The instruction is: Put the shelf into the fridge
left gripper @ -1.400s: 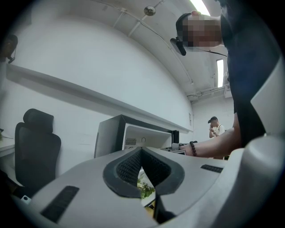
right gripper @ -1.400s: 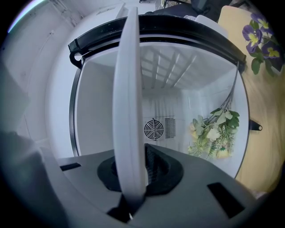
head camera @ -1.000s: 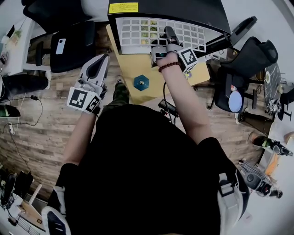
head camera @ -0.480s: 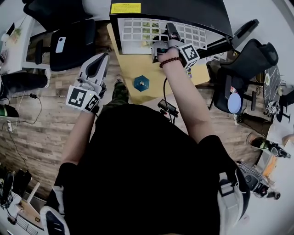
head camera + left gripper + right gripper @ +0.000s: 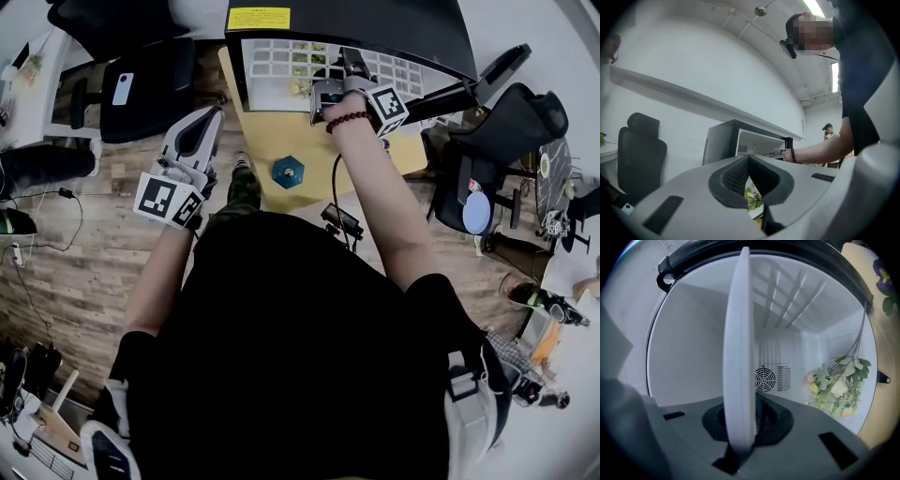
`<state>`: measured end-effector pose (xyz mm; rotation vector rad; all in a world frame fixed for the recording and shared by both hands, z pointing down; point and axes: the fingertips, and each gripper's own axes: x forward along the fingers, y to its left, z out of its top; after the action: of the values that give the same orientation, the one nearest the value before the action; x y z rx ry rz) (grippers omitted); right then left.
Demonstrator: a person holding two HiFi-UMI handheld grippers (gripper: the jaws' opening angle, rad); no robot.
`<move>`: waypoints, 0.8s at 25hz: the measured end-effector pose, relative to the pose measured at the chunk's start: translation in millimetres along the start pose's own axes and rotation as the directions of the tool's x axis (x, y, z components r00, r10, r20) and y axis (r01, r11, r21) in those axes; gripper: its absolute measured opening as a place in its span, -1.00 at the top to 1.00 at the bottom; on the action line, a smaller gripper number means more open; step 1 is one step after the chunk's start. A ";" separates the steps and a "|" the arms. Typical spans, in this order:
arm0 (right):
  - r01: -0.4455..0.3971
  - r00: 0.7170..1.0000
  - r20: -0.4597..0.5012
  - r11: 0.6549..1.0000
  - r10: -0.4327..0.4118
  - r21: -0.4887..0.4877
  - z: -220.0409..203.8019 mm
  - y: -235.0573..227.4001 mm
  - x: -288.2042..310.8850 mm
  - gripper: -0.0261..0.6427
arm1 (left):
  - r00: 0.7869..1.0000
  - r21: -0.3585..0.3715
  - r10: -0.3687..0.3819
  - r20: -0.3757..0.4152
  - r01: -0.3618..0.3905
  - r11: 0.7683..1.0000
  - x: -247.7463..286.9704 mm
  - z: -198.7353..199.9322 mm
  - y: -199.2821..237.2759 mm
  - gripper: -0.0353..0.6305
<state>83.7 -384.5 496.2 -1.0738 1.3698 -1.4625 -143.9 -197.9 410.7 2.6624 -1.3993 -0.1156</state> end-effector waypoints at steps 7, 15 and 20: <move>0.005 1.000 0.005 1.000 -0.005 -0.002 2.0 -0.4 7.5 0.77 | 1.000 -0.001 0.007 -0.002 -0.007 1.000 -0.7 -0.7 4.5 0.84; 0.008 1.000 0.013 1.000 -0.008 -0.006 4.2 1.1 14.2 0.77 | 1.000 -0.004 0.012 -0.004 -0.012 1.000 -2.0 -1.6 6.7 0.84; 0.011 1.000 0.014 1.000 -0.011 -0.008 6.2 0.6 23.7 0.77 | 1.000 -0.007 0.019 -0.006 -0.019 1.000 -2.6 -3.0 9.1 0.84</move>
<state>83.0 -408.9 496.7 -1.0966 1.3634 -1.4556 -152.4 -200.6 415.1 2.6411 -1.4189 -0.1098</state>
